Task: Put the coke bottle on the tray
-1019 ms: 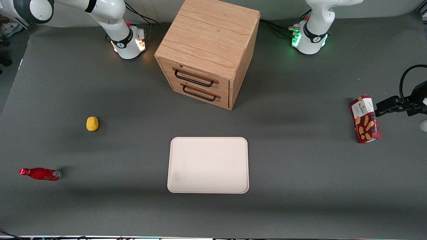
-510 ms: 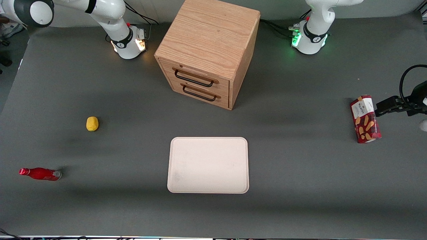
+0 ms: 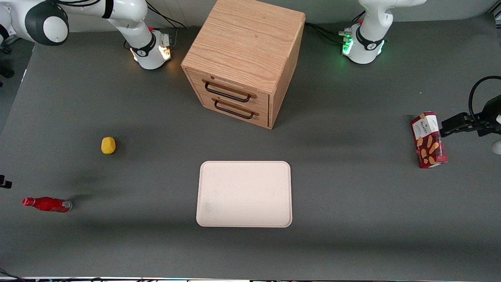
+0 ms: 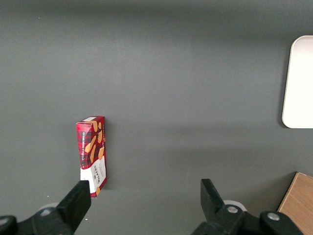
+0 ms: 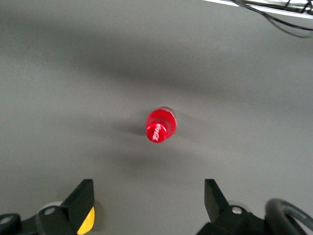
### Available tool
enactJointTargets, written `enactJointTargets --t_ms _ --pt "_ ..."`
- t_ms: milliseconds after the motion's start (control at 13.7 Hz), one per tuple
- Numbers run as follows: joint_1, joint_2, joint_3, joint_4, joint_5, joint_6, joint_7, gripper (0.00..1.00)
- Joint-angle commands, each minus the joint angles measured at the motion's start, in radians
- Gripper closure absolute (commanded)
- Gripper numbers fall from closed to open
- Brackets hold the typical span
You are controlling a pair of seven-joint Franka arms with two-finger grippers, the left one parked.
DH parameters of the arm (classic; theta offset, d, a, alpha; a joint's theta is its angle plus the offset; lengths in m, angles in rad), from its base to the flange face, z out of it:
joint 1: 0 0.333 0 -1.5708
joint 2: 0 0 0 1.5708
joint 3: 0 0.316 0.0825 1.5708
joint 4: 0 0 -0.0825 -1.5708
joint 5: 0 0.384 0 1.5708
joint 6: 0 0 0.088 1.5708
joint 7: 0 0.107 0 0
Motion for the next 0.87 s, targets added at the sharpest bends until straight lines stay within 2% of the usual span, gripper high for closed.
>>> enactJointTargets --t_ms 0,291,510,801 --pt "0.02 0.018 -0.002 -0.02 0.005 0.047 -0.007 0.0" --pt "0.031 0.02 -0.004 -0.095 0.002 0.131 -0.007 0.0" --pt "0.032 0.021 -0.004 -0.138 -0.028 0.194 -0.007 0.0" --pt "0.034 0.032 -0.004 -0.163 -0.03 0.228 -0.008 0.0"
